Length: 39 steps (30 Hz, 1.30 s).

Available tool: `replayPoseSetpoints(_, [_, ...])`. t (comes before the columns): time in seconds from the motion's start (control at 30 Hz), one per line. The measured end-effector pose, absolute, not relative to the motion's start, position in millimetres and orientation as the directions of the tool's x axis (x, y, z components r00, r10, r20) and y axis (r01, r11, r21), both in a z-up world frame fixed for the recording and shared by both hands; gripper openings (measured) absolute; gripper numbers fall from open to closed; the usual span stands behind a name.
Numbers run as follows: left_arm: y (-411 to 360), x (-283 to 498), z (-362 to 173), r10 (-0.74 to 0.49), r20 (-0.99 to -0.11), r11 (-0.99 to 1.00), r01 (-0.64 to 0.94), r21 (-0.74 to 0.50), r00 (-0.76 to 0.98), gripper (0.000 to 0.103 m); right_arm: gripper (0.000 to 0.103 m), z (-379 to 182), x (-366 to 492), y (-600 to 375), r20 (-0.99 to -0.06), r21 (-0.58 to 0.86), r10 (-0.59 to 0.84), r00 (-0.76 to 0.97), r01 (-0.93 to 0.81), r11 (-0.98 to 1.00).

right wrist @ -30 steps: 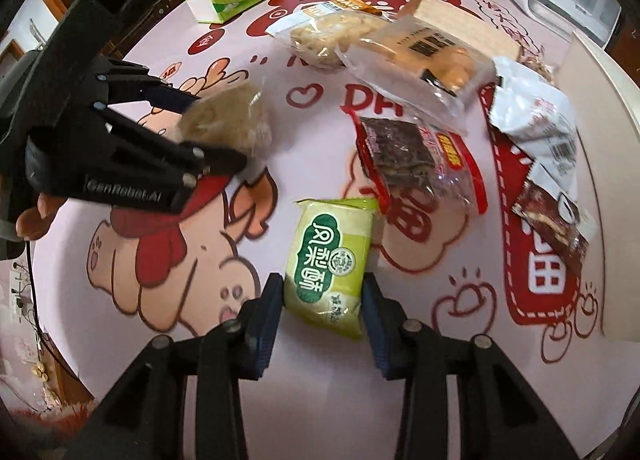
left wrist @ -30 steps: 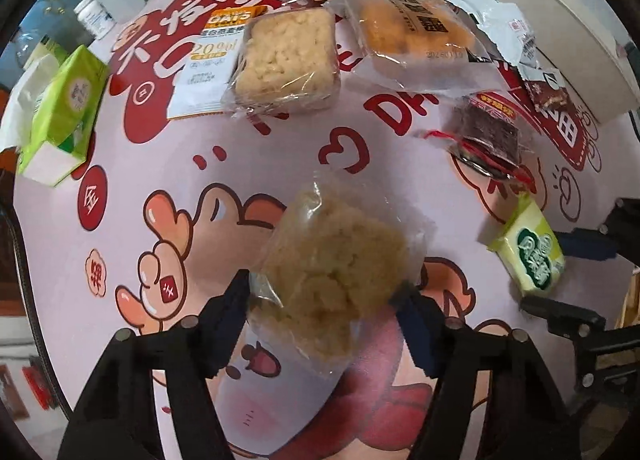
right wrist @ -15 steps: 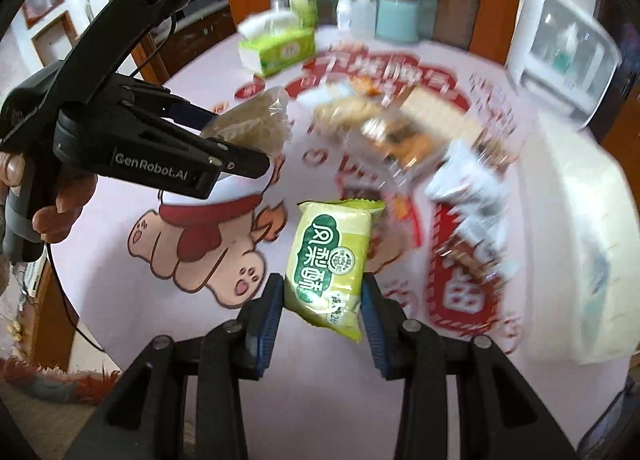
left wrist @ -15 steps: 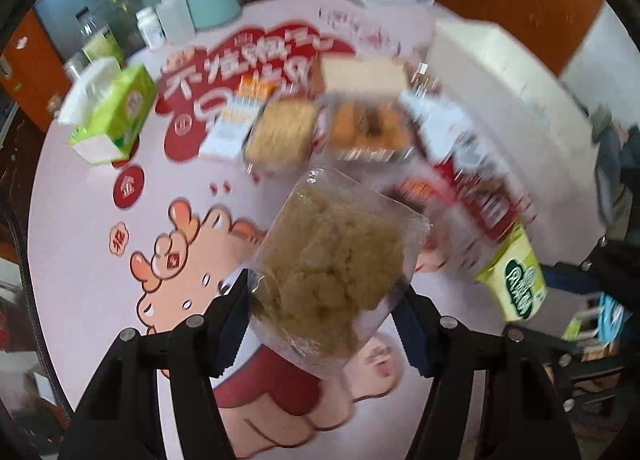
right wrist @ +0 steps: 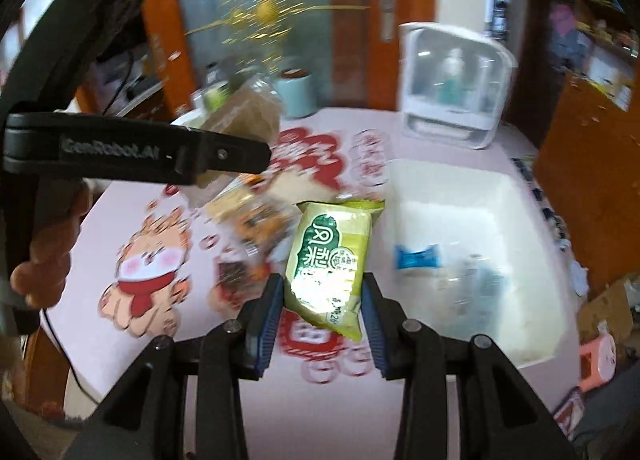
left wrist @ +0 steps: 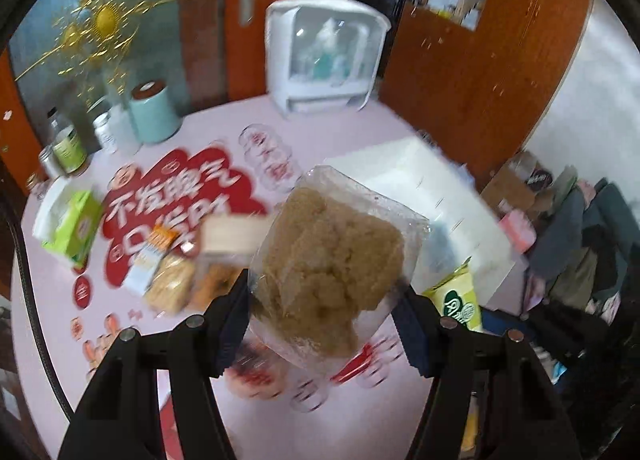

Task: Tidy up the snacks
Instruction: 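Carry both snacks into the white tray and open both grippers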

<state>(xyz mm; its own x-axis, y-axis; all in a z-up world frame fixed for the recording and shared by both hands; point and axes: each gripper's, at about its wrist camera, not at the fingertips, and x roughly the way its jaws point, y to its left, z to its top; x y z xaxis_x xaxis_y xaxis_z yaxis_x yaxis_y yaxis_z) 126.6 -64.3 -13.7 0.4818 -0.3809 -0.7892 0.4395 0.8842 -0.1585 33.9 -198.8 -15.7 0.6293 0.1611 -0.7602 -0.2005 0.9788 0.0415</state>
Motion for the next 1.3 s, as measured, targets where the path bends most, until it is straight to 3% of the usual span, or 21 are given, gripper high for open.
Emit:
replayPoseSetpoints(0.4, [-156, 152, 27, -0.358, -0.747, 0.898, 0.425, -0.112, 0.561, 0.064, 0.039, 12, 56, -292, -0.674, 0.001, -0.009, 0.739, 0.013, 1.000])
replayPoseSetpoints(1.0, [-236, 193, -15, -0.261, -0.812, 0.907, 0.421, -0.021, 0.522, 0.066, 0.039, -24, 78, -348, -0.738, 0.007, -0.072, 0.671, 0.115, 0.993])
replayPoseSetpoints(1.07, [-240, 196, -19, -0.243, -0.821, 0.909, 0.418, -0.006, 0.517, 0.070, 0.040, -28, 80, -350, -0.755, 0.030, -0.051, 0.653, 0.113, 0.993])
replayPoseSetpoints(1.13, [-240, 197, -21, -0.240, -0.823, 0.910, 0.416, -0.005, 0.515, 0.087, 0.046, -32, 82, -352, -0.766, 0.041, -0.043, 0.642, 0.115, 0.992])
replayPoseSetpoints(1.3, [-237, 199, -23, -0.233, -0.826, 0.914, 0.407, -0.004, 0.514, 0.088, 0.049, -40, 82, -353, -0.782, 0.032, -0.057, 0.620, 0.130, 0.991])
